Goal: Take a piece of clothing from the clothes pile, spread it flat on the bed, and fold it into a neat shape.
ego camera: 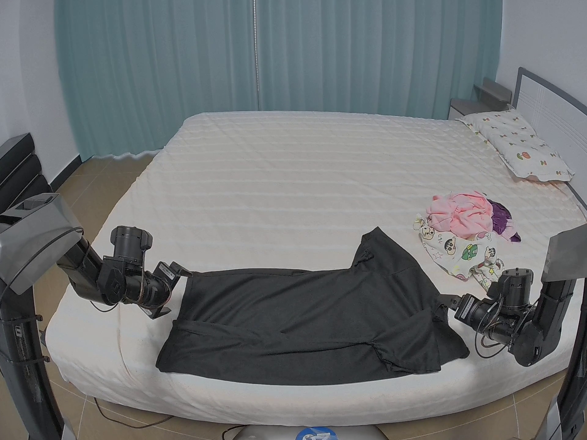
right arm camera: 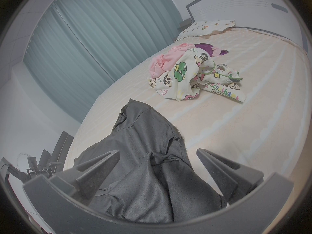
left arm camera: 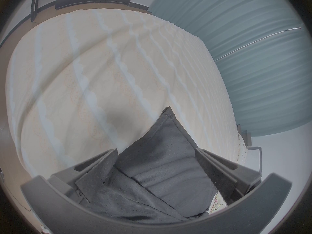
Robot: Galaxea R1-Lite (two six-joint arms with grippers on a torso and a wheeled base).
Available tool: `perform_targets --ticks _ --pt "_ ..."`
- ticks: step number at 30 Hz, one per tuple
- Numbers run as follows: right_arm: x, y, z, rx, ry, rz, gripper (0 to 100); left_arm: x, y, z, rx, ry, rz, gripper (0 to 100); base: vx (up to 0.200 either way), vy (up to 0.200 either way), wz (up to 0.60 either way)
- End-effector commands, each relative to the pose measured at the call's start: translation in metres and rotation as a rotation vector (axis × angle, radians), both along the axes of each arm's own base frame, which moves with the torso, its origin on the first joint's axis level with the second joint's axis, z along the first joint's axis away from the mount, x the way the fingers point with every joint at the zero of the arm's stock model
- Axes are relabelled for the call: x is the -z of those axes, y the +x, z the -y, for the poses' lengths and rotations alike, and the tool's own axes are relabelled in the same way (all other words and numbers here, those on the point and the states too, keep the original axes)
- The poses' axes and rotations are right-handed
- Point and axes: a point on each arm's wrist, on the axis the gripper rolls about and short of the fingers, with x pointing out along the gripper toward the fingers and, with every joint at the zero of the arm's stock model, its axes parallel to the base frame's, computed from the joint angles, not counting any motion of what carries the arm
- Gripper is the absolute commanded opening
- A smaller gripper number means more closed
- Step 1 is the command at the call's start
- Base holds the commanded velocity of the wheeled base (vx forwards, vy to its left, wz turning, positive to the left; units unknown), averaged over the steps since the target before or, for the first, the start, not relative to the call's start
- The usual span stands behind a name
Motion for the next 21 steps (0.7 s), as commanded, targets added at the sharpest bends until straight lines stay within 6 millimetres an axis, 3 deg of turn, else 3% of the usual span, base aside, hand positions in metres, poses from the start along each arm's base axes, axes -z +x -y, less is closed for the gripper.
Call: perform_targets --ticks 1,11,16,21 --pt "0.0 0.002 -0.001 -0.002 0.001 0.004 100 0.001 0.0 0.0 0.001 0.001 -0.001 100 0.0 0.0 0.0" --pt "-0.001 0.016 -0.015 -0.055 0.009 0.04 100 -0.014 0.011 -0.002 -0.007 0.008 0.06 100 0.0 0.0 0.0" --pt "0.003 0.026 -0.024 -0.082 0.009 0.059 100 -0.027 0.031 -0.003 0.034 0.06 0.146 100 0.0 0.0 0.0" --pt "0.003 0.032 -0.028 -0.091 0.011 0.07 100 -0.013 0.06 0.0 0.128 0.151 0.182 100 0.0 0.0 0.0"
